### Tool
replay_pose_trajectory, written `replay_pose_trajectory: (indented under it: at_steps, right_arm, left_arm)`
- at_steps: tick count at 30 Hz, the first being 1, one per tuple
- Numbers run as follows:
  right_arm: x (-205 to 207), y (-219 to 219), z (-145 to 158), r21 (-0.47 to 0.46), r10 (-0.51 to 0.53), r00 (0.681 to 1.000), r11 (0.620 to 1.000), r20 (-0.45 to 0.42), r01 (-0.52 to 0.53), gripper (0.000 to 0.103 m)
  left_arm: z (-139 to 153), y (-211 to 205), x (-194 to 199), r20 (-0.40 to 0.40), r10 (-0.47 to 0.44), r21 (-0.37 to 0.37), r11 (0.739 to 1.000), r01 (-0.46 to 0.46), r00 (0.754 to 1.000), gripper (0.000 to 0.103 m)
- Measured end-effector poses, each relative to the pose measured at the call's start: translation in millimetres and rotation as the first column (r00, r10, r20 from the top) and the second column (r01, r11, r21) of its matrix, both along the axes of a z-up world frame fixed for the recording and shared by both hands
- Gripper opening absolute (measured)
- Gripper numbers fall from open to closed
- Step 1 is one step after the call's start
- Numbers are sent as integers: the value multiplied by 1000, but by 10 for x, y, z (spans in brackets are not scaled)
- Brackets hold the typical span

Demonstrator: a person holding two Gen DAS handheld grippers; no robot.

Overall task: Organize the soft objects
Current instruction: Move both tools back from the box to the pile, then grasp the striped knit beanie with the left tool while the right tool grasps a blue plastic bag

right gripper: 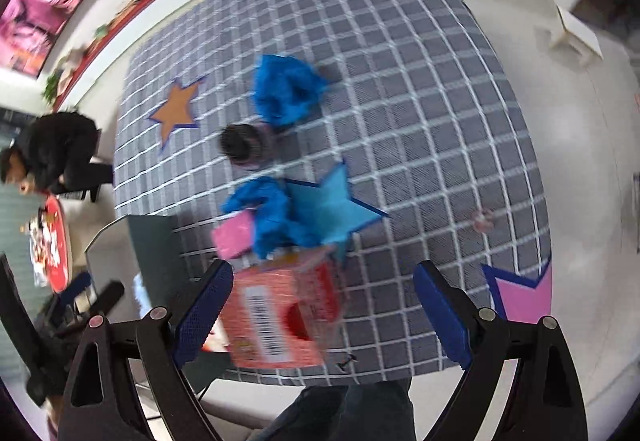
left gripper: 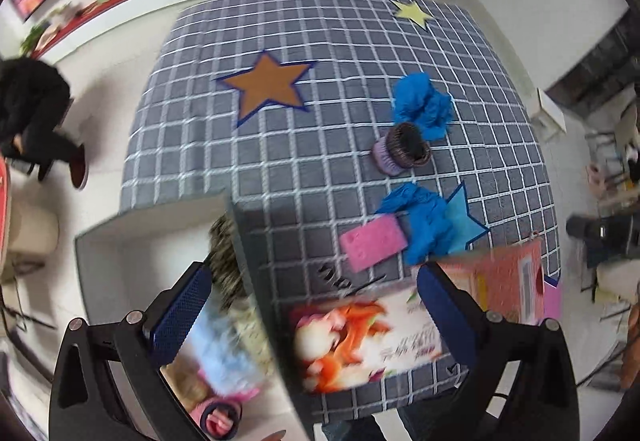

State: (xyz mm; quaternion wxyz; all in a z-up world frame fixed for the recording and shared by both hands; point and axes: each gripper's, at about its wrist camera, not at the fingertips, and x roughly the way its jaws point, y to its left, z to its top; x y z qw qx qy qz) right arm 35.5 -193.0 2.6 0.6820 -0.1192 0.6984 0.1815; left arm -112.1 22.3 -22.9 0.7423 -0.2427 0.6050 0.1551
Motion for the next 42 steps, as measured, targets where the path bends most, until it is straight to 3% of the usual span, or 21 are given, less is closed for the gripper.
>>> replay_pose_trajectory:
  at_steps: [7, 20, 26, 31, 35, 38, 42]
  right_arm:
    - [253, -303, -337, -35, -62, 995, 998, -78, 59, 93]
    - [696, -218, -678, -87, -6, 989, 996, -150, -7, 93]
    - [830, -192, -766, -106, 18, 986, 994, -167, -37, 93]
    - [946, -169, -843, -118, 28, 983, 992, -181, -50, 93]
    - [1054, -49, -899, -119, 57, 982, 990, -183, -80, 93]
    - [1143, 100, -925, -115, 90, 981, 987, -170, -111, 93]
    - [1326, 403, -995, -104, 156, 979, 980, -132, -170, 93]
  left_arm:
    - [-369, -67, 685, -79, -25, -70, 997, 19, 997, 103]
    - [-1005, -146, 1537, -191, -41, -145, 989, 13, 981, 103]
    - [-1440, -221, 1818, -277, -67, -160, 987, 23, 959, 103]
    - [-1658, -225, 1898, -334, -70, -67, 996, 51, 940, 103]
    - [-1751, 78, 1840, -348, 8, -1, 1000, -9, 937, 103]
    - [-1792, 355, 1780, -342, 58, -20, 997, -69, 938, 103]
    - [-1784, 459, 1795, -321, 55, -27, 997, -67, 945, 103]
